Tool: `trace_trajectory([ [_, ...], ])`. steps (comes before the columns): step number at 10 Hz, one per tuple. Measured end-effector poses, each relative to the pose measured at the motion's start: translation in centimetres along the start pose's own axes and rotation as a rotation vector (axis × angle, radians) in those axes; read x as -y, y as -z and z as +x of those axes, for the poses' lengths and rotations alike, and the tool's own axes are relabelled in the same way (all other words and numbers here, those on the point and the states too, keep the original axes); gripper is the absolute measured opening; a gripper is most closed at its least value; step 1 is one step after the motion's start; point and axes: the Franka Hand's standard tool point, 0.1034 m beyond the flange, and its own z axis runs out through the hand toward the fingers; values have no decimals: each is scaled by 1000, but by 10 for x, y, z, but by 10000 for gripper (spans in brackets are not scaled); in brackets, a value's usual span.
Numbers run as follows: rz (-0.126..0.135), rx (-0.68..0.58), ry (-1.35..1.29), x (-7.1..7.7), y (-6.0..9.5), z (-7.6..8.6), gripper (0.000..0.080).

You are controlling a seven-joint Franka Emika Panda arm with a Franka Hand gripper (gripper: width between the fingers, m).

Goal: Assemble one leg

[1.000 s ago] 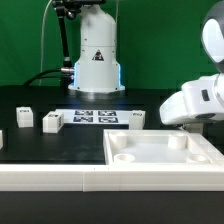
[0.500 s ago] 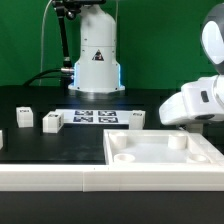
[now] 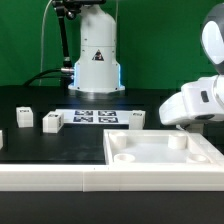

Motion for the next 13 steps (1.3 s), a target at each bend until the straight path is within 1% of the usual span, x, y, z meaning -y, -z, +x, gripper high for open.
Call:
trace_trajectory([
  [2, 0, 0, 0, 0, 0, 0, 290],
  [3, 0, 4, 10, -2, 3, -3, 290],
  [5, 4, 7, 26, -12, 26, -27, 290],
  [6, 6, 11, 29, -20, 39, -45, 290],
  [7, 7, 12, 28, -28, 52, -58, 290],
  [8, 6, -19, 22, -32, 64, -66, 290],
  [9, 5, -25, 23, -31, 60, -65, 290],
  [10, 10, -80, 23, -29, 62, -56, 290],
  [11, 14, -171, 19, -29, 67, -52, 290],
  [12, 13, -220, 17, -30, 67, -54, 290],
  [13, 19, -295, 40, -34, 75, -48, 290],
])
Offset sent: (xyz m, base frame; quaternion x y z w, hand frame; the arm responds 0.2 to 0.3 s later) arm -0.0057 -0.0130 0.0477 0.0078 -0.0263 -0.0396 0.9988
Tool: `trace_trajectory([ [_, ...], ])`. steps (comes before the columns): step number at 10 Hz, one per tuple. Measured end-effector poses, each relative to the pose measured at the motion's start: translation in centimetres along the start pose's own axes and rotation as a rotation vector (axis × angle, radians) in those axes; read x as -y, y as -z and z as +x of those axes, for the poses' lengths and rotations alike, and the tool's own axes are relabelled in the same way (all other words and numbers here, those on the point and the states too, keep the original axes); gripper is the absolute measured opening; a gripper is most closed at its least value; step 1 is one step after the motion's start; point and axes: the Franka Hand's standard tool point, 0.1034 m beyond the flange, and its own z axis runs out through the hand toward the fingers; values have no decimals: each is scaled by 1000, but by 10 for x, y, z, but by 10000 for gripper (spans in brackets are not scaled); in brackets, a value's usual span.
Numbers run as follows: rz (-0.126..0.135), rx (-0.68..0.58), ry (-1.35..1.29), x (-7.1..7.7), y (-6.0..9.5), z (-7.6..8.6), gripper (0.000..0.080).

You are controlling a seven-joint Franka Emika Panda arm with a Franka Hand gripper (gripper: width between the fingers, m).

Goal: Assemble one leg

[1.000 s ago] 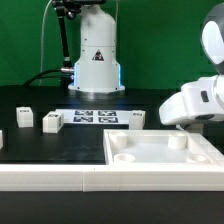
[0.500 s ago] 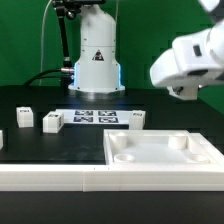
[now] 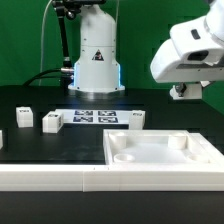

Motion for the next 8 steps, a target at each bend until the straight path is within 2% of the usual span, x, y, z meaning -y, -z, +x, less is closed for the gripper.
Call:
trace_trajectory([
  [2, 8, -115, 18, -18, 30, 5, 290],
  [4, 6, -236, 5, -35, 51, 2, 290],
  [5, 3, -274, 2, -40, 57, 2, 290],
  [6, 1, -365, -1, -41, 62, 8, 290],
  [8, -6, -491, -1, -41, 60, 9, 290],
])
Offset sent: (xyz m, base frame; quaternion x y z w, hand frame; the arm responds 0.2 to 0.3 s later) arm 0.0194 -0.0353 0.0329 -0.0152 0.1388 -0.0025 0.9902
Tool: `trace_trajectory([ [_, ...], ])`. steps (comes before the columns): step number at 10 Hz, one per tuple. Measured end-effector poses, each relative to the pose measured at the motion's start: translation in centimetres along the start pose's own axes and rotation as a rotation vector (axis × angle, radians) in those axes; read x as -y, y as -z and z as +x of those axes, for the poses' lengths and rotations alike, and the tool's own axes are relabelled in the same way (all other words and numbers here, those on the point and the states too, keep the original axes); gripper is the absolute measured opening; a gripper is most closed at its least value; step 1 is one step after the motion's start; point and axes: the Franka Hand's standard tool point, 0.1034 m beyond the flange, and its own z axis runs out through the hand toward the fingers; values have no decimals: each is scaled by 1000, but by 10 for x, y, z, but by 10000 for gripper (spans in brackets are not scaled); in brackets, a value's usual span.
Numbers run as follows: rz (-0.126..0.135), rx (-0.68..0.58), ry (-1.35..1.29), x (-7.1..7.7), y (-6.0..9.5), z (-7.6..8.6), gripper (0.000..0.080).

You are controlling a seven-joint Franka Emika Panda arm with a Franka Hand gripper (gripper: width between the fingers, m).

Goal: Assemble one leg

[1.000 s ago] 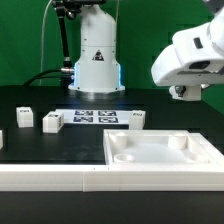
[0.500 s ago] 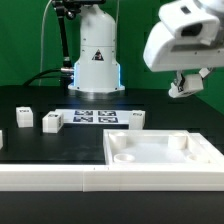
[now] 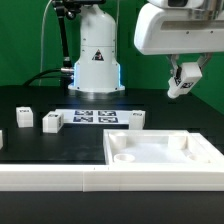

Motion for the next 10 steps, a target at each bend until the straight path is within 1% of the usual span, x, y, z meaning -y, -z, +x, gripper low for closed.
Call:
trace_trajectory([
  [1, -2, -78, 0, 0, 0, 4, 290],
  [2, -3, -121, 1, -1, -1, 5, 290],
  [3, 1, -207, -14, -9, 2, 14, 290],
  [4, 5, -263, -47, -18, 6, 19, 290],
  [5, 6, -284, -73, -23, 10, 22, 290],
  [6, 4, -371, -89, -31, 19, 33, 290],
  [7, -8, -470, -67, -37, 23, 39, 290],
  [8, -12, -547, -67, -37, 22, 38, 290],
  [9, -15, -587, -65, -36, 20, 36, 290],
  [10, -23, -678, -55, -38, 24, 42, 290],
])
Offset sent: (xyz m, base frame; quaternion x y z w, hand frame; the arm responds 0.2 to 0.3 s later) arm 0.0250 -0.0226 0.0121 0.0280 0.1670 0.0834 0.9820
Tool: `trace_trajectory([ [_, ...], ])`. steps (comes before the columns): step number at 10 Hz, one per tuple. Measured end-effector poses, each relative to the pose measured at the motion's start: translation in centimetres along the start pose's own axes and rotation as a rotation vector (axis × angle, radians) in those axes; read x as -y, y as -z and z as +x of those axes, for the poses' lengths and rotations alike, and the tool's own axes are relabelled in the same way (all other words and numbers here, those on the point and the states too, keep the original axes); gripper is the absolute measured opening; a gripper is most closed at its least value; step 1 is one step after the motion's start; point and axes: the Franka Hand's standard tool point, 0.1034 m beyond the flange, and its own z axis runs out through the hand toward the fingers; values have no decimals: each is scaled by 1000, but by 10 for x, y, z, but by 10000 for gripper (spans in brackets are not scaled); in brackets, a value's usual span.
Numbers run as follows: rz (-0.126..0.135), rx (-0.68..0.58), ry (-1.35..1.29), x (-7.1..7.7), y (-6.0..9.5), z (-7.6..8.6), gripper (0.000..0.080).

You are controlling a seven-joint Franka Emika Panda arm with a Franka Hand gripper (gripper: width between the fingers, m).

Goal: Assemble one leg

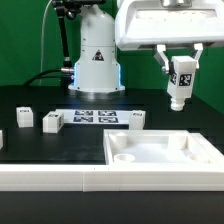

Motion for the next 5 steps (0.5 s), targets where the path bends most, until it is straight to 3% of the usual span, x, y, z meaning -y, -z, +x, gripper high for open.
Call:
trace_trajectory([
  [2, -2, -98, 29, -2, -18, 10, 290],
  [5, 5, -87, 42, -2, -43, 37, 290],
])
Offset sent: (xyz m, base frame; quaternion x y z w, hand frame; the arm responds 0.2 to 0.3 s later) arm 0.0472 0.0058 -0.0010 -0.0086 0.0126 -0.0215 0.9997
